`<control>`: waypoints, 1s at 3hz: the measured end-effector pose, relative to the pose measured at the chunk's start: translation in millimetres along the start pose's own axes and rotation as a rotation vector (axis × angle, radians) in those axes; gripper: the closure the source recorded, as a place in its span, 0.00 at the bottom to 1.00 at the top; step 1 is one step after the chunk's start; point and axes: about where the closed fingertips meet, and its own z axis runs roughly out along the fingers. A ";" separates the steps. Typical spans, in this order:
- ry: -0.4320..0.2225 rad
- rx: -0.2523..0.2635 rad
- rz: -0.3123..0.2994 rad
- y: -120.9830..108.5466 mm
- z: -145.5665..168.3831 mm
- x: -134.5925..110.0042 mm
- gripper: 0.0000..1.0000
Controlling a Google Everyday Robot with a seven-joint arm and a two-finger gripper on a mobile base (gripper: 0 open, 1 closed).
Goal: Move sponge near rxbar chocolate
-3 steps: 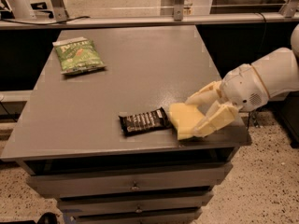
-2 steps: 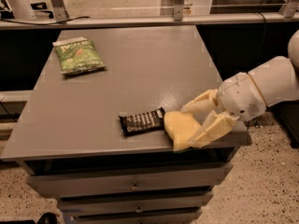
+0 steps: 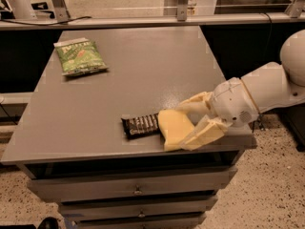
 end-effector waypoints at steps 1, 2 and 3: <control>0.011 0.036 -0.016 -10.8 3.7 -1.0 0.00; 0.047 0.074 -0.016 -18.6 0.6 8.2 0.00; 0.091 0.137 -0.007 -30.7 -16.8 22.0 0.00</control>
Offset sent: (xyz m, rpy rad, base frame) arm 0.0296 -0.0193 -0.0142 -0.0928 -0.0886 -0.0941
